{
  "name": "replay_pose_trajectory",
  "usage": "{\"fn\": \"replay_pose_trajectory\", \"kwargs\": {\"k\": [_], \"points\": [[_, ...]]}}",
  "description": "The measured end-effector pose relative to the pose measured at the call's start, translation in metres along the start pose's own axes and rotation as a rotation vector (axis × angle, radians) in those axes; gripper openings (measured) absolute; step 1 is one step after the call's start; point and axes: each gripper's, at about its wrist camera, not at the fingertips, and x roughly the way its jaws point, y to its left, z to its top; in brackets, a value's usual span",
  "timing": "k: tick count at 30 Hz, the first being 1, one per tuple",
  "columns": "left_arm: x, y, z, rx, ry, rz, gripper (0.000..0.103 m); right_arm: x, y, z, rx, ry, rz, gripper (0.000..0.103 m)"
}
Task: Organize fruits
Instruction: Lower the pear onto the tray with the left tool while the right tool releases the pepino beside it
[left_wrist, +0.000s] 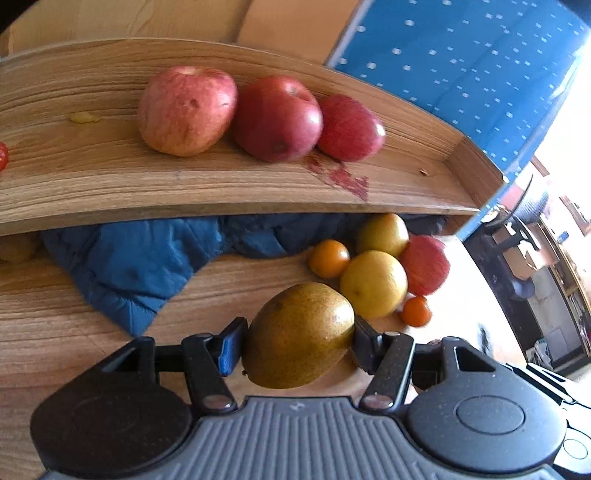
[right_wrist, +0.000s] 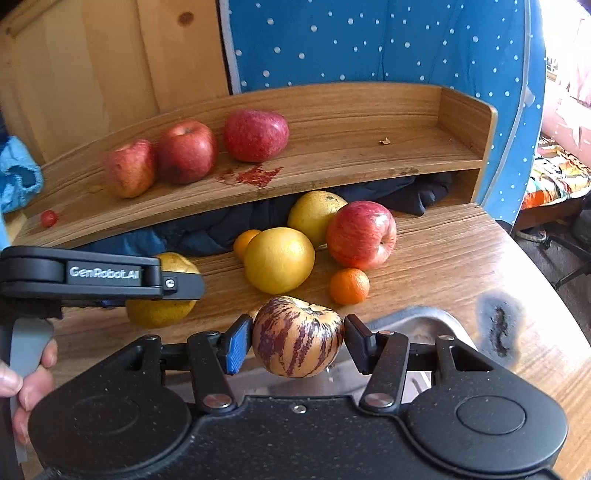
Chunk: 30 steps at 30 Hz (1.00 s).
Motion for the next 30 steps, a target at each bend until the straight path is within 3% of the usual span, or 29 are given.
{"fn": "replay_pose_trajectory", "kwargs": {"k": [6,14,20,30], "points": [[-0.008,-0.020,-0.012,0.066,0.033,-0.023,0.064,-0.034,-0.003,-0.021,0.008,-0.022,0.072,0.056],[-0.009,-0.044,-0.038,0.158,0.110,-0.041,0.064,-0.069,-0.010,-0.059,0.021,0.002,0.092,0.056],[-0.011,-0.064,-0.055,0.210,0.143,-0.073,0.064,-0.082,-0.021,-0.083,0.068,0.037,0.062,0.056],[-0.011,-0.092,-0.088,0.292,0.187,-0.104,0.064,-0.079,-0.034,-0.107,0.078,0.077,-0.074,0.056]]}}
